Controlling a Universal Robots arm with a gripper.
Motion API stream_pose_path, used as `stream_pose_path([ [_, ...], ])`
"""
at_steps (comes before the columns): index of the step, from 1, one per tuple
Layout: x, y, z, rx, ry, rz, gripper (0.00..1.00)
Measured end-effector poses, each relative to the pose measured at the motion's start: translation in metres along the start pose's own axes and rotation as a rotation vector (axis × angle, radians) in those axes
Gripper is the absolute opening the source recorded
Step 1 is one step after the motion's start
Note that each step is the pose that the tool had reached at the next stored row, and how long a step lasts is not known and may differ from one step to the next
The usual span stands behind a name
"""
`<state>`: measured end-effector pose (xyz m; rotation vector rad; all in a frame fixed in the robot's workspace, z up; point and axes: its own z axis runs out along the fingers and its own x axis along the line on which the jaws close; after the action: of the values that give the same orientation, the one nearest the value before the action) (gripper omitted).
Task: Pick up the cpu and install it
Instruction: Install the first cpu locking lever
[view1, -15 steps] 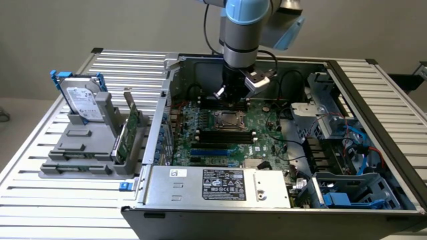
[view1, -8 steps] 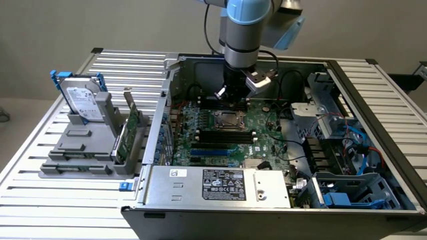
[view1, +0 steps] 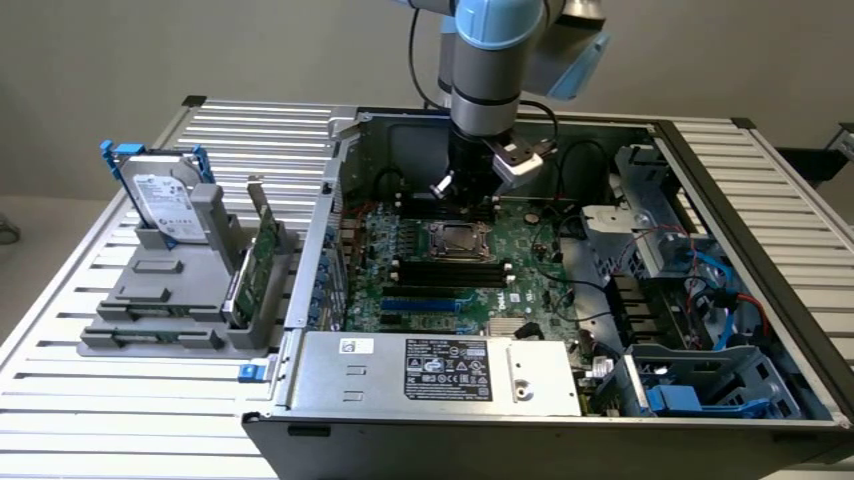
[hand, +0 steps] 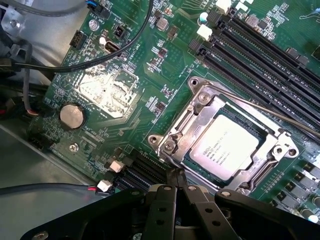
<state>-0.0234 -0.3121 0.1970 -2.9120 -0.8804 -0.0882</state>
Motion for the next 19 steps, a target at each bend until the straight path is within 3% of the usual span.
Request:
stream_pose_path([
  [9,0.0011,0.0007,0.0001,0.0006,0.0006,0.000,0.11],
  [19,0.0013,0.0009,0.0001,0.0080,0.0054,0.000,0.11],
])
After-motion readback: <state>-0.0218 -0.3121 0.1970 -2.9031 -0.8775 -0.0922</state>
